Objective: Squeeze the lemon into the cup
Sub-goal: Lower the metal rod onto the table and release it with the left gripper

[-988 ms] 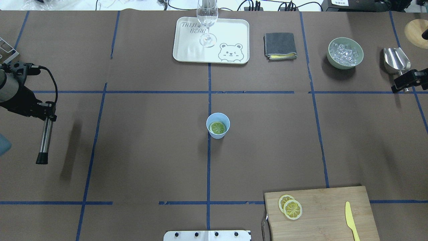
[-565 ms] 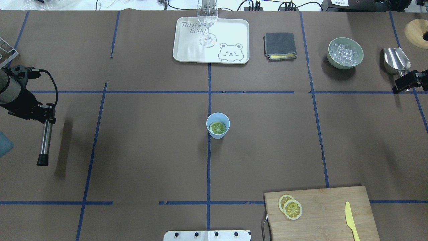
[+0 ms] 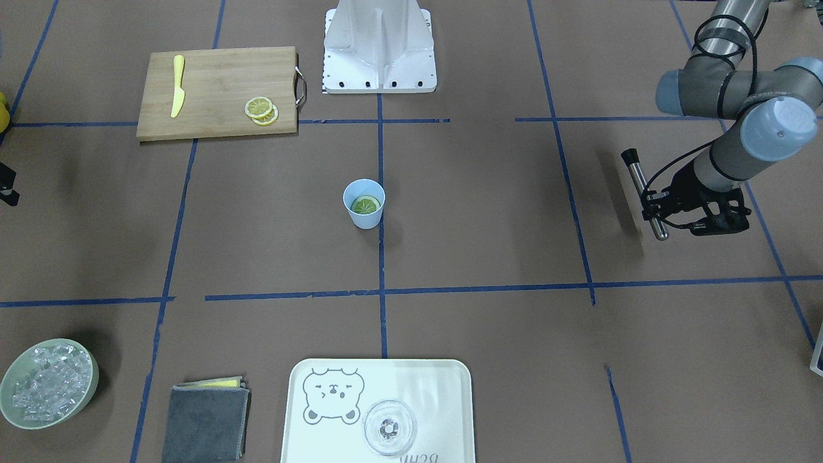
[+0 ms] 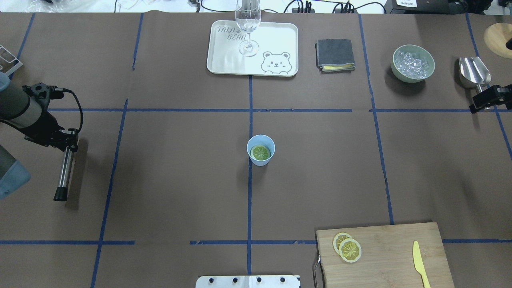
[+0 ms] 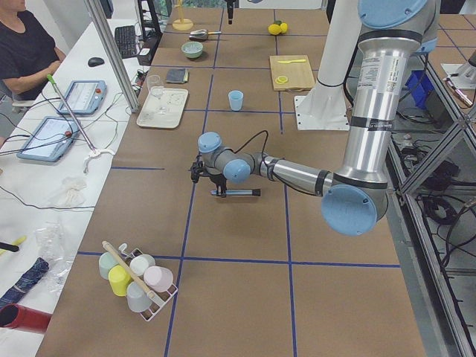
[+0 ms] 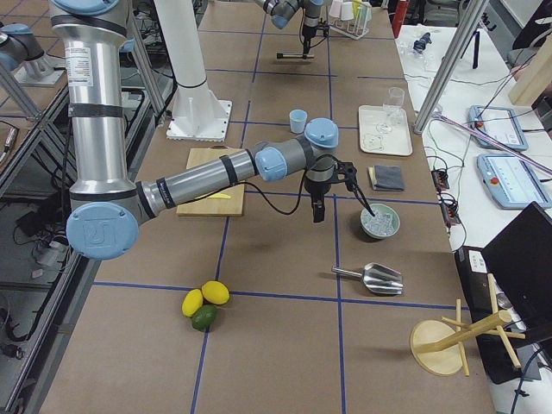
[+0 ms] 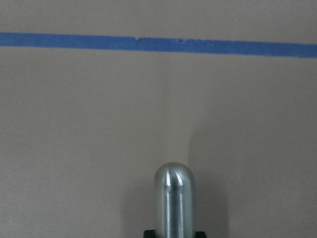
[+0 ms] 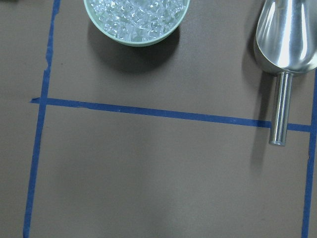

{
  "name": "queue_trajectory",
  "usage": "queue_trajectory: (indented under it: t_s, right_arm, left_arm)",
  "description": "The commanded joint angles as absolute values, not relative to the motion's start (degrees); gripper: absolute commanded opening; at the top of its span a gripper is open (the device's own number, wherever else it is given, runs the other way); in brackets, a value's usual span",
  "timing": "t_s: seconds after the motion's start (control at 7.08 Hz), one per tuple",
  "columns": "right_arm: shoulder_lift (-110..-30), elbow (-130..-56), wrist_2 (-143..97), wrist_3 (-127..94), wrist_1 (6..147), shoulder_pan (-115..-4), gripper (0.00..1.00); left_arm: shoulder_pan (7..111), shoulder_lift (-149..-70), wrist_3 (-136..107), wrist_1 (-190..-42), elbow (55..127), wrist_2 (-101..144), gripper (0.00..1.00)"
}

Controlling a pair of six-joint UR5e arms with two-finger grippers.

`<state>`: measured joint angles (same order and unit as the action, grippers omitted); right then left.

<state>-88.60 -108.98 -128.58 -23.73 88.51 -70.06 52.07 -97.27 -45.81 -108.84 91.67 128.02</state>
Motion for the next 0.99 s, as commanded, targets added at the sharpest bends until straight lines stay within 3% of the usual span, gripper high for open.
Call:
queue_trajectory:
  t_s: [0.0, 0.14, 0.56, 0.85]
  right_arm:
    - [-88.6, -109.1, -128.6, -23.7, 88.5, -70.0, 1.0]
    - [-88.6, -109.1, -128.7, -23.8, 88.5, -70.0, 1.0]
    - [-88.6, -109.3, -128.7, -23.8, 88.5, -70.1, 1.0]
    - [-88.7, -109.0, -128.8, -23.6, 88.6, -71.7, 1.0]
  left_arm:
    - [50.9, -98.4, -45.3, -108.7, 91.3, 127.4, 0.37]
    - [50.9, -98.3, -43.7, -108.7, 91.4, 127.3, 0.99]
    - [52.6, -96.0, -40.6, -108.3, 99.3, 127.2, 1.0]
    - [63.8, -88.5, -25.2, -108.2, 104.9, 127.4, 1.0]
